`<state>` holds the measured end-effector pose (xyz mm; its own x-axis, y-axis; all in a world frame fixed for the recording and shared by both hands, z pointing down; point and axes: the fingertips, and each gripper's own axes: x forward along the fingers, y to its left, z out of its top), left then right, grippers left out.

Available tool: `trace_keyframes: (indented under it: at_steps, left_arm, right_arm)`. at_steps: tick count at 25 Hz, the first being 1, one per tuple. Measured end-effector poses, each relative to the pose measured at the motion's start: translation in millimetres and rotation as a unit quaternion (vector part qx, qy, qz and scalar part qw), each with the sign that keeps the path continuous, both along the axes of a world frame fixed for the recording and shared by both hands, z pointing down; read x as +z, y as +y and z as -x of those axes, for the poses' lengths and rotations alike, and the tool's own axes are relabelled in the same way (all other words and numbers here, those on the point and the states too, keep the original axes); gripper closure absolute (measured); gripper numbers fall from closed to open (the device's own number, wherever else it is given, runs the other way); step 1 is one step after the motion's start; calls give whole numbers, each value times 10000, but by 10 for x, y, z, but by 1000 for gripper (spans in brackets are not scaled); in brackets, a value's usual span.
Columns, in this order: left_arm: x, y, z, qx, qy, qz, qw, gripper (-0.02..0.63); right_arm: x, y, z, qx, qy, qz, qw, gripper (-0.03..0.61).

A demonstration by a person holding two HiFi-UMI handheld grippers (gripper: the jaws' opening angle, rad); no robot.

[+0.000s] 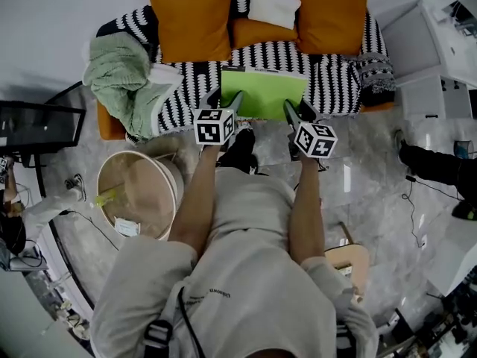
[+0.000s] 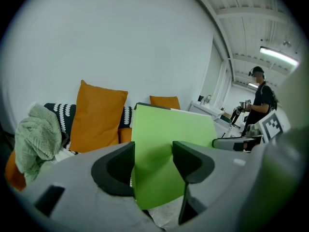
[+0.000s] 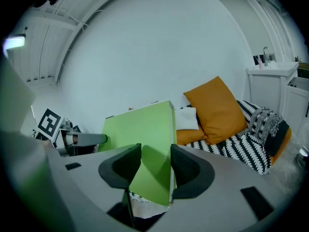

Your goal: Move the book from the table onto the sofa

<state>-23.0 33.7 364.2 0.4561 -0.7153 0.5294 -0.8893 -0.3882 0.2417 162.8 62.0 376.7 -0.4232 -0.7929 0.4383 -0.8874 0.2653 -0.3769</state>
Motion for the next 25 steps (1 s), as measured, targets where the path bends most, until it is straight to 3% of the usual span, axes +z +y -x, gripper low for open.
trace_keyframes:
  at_steps: [7, 16, 25]
  left_arm:
    - [368, -282, -1, -37, 165, 404, 9990, 367]
    - [952, -684, 89, -281, 314, 1165, 9923, 368]
    - [1553, -1345, 169, -56, 203, 1710, 9850, 368]
  right_arm:
    - [290, -277, 0, -164, 60, 275, 9995, 384]
    - [824, -735, 77, -173, 313, 1045, 9939, 383]
    - [1411, -1325, 167, -95, 232, 1656, 9859, 383]
